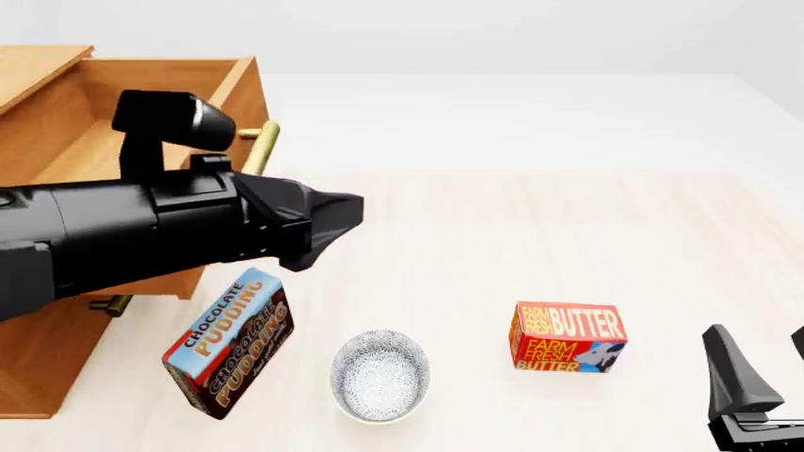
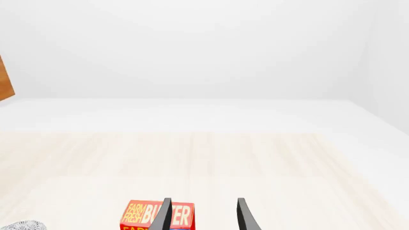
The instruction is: Put the bowl in the top drawer of the cabinet.
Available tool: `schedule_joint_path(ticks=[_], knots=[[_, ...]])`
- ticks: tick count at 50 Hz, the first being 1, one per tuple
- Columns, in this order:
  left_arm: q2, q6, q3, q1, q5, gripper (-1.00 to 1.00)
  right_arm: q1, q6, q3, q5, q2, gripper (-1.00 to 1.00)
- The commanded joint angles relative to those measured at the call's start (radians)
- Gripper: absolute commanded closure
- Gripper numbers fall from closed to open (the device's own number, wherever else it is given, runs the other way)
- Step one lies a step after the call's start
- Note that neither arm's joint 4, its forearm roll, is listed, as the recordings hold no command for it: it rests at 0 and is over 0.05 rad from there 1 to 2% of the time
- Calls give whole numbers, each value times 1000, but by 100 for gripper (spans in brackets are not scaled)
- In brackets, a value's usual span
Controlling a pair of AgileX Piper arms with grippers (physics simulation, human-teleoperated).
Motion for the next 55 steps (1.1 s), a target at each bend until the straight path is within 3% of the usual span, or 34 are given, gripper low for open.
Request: schedule_joint_path(ticks=[1, 55], knots=[[51, -19, 41, 0, -49, -100, 0, 0, 0, 0, 0, -100], [273, -71, 147, 61, -224, -100, 0, 0, 0, 0, 0, -100]])
